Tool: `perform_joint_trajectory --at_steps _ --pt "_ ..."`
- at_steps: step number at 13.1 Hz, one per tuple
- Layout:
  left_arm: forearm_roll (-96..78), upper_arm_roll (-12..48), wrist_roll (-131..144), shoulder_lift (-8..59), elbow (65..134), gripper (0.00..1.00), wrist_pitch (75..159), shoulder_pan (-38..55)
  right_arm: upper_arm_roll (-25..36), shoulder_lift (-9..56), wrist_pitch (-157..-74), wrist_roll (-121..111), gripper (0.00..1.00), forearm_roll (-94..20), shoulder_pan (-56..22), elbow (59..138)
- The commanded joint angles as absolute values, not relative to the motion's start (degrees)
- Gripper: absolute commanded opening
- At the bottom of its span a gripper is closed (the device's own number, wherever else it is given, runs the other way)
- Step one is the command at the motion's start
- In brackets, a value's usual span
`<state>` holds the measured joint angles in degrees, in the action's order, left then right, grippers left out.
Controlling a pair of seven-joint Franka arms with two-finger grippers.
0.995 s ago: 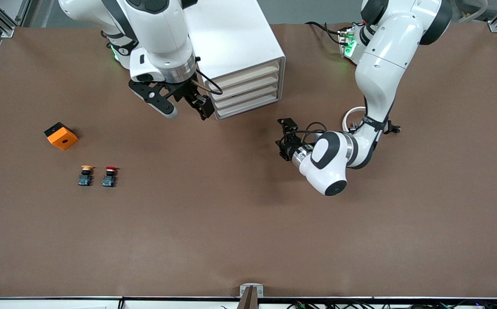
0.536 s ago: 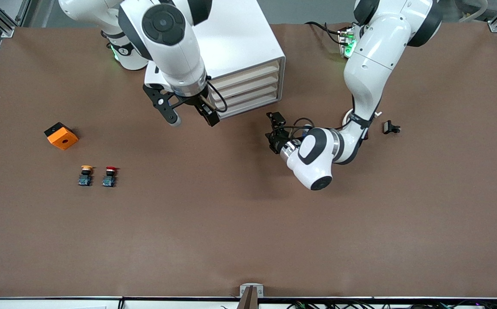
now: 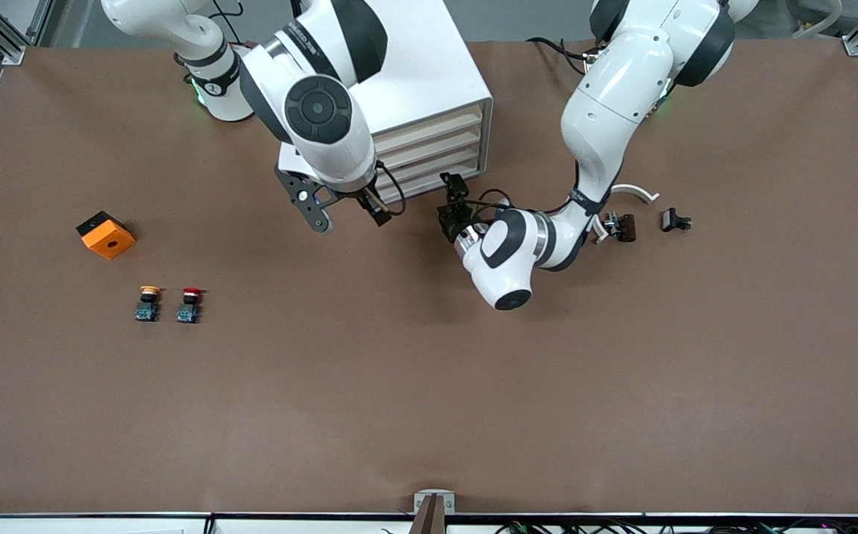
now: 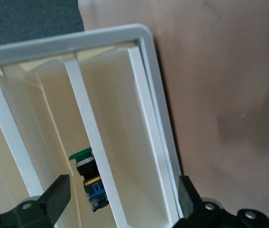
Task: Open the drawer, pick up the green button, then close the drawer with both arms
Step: 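Grasp the drawer edge with the left gripper while the right gripper approaches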
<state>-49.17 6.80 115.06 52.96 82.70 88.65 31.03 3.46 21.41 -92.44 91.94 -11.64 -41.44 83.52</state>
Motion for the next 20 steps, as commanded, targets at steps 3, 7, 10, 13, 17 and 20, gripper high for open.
perform_joint_trajectory --at_steps 3,7,10,13,17,20 --pt "-51.94 6.77 120.05 54.22 81.83 1.0 87.63 33.13 3.87 22.24 -92.02 92.99 1.0 -15.21 -42.1 82.0" --pt "-51.94 6.77 120.76 54.93 82.0 0.91 87.02 34.36 3.87 23.38 -92.11 92.81 1.0 -15.21 -43.06 82.09" --pt "-51.94 6.77 122.25 54.93 82.0 0.91 85.44 34.45 3.87 23.64 -92.11 92.72 1.0 -15.29 -43.33 82.0" --pt "-51.94 7.03 122.96 54.84 82.0 0.89 84.29 35.15 3.87 23.64 -92.2 92.72 1.0 -15.29 -43.33 82.0" --pt "-51.94 7.12 123.05 54.93 82.0 0.82 84.29 35.68 3.87 23.73 -92.2 92.11 0.59 -15.29 -43.33 82.0" --pt "-51.94 7.03 123.66 54.93 82.0 0.64 84.29 35.68 3.87 23.82 -92.2 89.74 0.48 -15.29 -43.33 82.0"
